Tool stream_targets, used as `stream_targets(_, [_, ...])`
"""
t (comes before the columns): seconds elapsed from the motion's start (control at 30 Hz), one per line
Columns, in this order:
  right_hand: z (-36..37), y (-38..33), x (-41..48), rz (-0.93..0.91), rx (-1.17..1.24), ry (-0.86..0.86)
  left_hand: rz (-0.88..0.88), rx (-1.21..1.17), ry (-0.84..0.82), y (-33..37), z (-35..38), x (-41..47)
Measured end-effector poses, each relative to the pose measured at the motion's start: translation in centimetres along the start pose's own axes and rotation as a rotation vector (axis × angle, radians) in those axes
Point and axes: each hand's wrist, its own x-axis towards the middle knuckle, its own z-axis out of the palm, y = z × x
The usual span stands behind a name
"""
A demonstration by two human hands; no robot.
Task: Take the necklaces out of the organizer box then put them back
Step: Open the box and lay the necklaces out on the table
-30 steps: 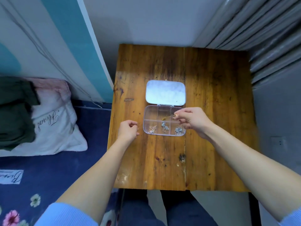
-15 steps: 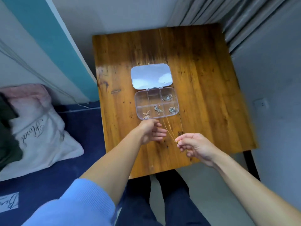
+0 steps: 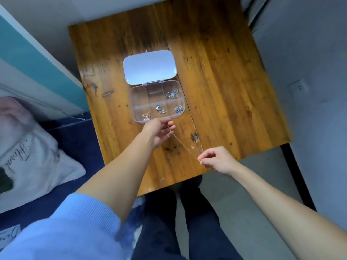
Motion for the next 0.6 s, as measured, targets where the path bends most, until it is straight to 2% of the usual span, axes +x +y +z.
stream_targets(0.23, [1.0,1.4,2.7,-0.06,-0.256,0.169,0.112,-0.102,0.103,-0.7,-3.3,-0.6])
stream_targets(0.5, [2.7,0.8,3.7,-0.106,-0.672,0.19,0.249,-0.243,0.248,-2.1,-6.8,0.0])
stream_targets(0.6, [3.2,0.1,4.1,-0.114,-0.764,0.175,0.279,-0.211,0.307,-1.9,-8.1,0.7])
